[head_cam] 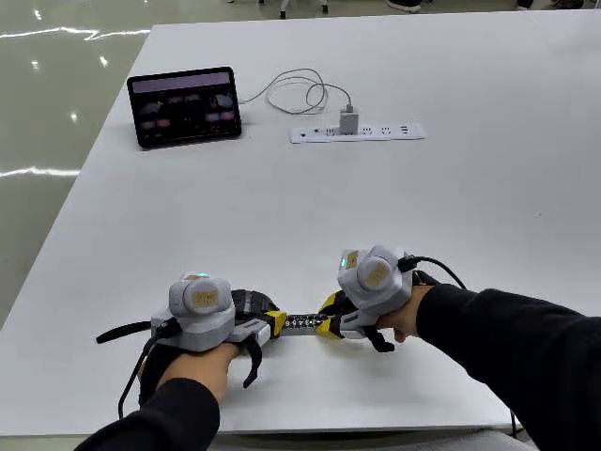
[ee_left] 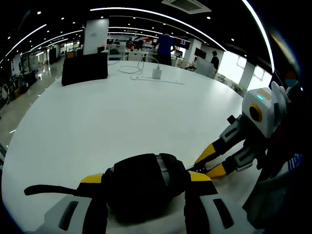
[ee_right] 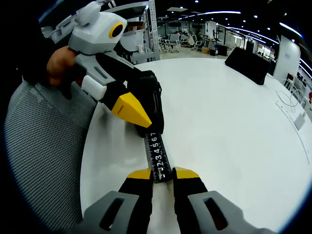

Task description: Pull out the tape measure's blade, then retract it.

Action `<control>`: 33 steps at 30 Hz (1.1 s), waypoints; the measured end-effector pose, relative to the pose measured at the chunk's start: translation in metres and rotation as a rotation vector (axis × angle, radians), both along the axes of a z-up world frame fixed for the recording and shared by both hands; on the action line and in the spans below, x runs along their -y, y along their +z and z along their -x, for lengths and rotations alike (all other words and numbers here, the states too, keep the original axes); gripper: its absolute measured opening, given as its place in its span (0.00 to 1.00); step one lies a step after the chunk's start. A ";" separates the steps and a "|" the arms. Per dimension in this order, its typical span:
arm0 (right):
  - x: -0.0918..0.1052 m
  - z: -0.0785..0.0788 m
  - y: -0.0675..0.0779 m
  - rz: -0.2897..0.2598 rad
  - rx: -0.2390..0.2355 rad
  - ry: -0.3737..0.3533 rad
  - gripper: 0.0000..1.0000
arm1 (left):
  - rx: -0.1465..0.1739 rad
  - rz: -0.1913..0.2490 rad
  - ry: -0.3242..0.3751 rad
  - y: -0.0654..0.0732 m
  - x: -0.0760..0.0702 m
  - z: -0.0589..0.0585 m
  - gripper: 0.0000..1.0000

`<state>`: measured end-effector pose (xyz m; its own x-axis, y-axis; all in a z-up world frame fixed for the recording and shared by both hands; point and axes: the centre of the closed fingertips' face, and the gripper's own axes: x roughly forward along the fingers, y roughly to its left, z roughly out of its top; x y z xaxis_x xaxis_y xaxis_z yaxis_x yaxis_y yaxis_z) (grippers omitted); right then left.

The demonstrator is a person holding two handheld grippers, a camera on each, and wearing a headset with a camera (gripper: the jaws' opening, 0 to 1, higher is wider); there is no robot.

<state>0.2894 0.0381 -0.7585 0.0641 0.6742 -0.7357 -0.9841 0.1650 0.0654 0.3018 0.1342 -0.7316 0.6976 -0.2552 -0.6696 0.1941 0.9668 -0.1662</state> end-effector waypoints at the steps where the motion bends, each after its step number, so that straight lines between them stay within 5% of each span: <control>1: -0.002 0.000 0.000 -0.006 -0.001 -0.003 0.11 | -0.002 0.004 0.000 0.000 0.000 0.000 0.59; 33: -0.021 0.003 -0.001 -0.012 -0.009 0.003 0.11 | -0.002 0.005 -0.003 0.000 0.002 0.001 0.59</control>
